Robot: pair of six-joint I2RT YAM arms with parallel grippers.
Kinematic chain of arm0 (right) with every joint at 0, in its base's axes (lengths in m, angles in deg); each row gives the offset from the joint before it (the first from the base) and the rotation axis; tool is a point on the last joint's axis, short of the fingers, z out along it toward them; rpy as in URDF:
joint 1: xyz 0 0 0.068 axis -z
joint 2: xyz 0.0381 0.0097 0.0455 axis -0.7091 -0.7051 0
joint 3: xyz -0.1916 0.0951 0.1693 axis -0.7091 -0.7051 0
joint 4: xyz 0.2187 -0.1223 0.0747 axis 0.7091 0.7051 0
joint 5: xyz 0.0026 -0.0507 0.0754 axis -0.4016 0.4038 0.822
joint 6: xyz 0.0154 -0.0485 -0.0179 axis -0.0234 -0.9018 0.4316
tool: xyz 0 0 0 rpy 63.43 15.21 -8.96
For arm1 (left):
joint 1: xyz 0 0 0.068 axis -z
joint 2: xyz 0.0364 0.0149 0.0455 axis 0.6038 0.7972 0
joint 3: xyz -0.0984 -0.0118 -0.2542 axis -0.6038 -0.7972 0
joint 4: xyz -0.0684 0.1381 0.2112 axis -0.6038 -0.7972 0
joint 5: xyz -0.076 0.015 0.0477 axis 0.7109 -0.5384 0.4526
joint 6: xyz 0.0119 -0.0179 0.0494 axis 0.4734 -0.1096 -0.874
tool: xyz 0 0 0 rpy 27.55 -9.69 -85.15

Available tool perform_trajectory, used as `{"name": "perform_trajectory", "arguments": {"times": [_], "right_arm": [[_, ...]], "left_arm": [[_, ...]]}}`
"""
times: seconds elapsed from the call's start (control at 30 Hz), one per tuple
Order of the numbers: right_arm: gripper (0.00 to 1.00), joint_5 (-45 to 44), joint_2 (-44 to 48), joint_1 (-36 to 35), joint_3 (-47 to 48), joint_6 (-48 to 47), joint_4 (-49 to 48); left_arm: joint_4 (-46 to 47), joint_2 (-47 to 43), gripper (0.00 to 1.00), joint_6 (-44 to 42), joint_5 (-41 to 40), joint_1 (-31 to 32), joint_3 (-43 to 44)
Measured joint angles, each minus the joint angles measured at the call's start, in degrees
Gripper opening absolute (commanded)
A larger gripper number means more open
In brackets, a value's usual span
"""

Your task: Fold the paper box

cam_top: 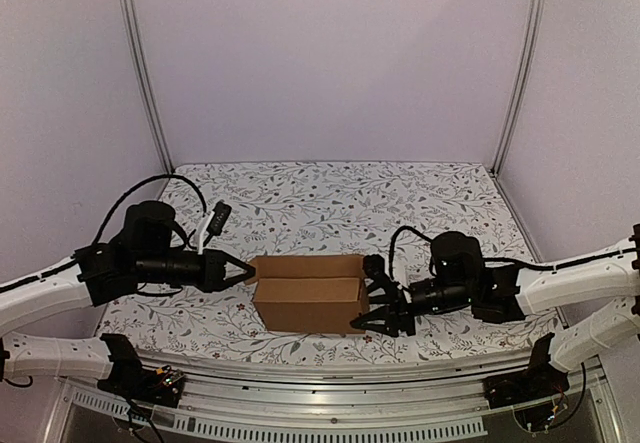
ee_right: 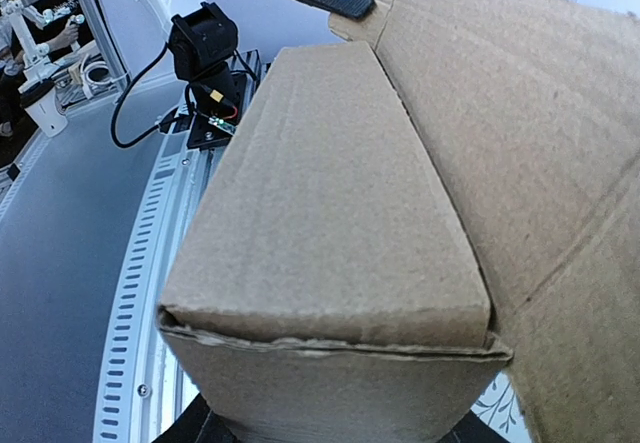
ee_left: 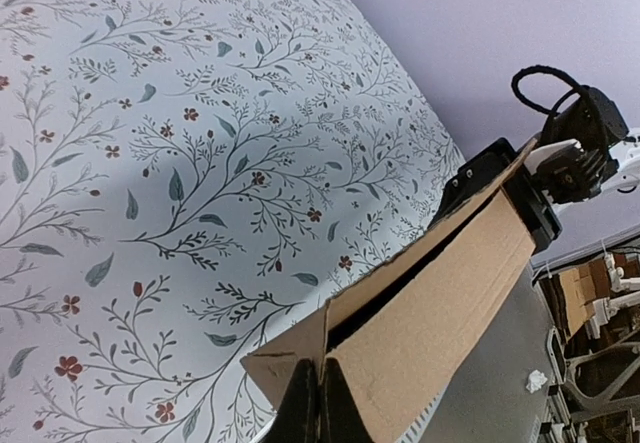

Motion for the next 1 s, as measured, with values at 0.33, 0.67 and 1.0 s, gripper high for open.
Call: {"name": "perform_trajectory", "arguments": {"times": [0.33,0.67,1.0], "right_arm": [[0.3,-5.0,-11.0,0.0,-4.1,-5.5,-16.2],[0.31,-10.2,-25.3,-0.1,-6.1,-9.2,-32.7],[0.31,-12.1,-33.2,-0.1,-6.7,-7.4,-42.7]], "left_arm": [[0.7,4.9,0.0,-0.2,-7.3,2.4,0.1],[1.1,9.6,0.0,-0.8,-19.3,8.0,0.1],[5.1,9.9,0.0,0.3,-30.4,14.4,-3.4]]}}
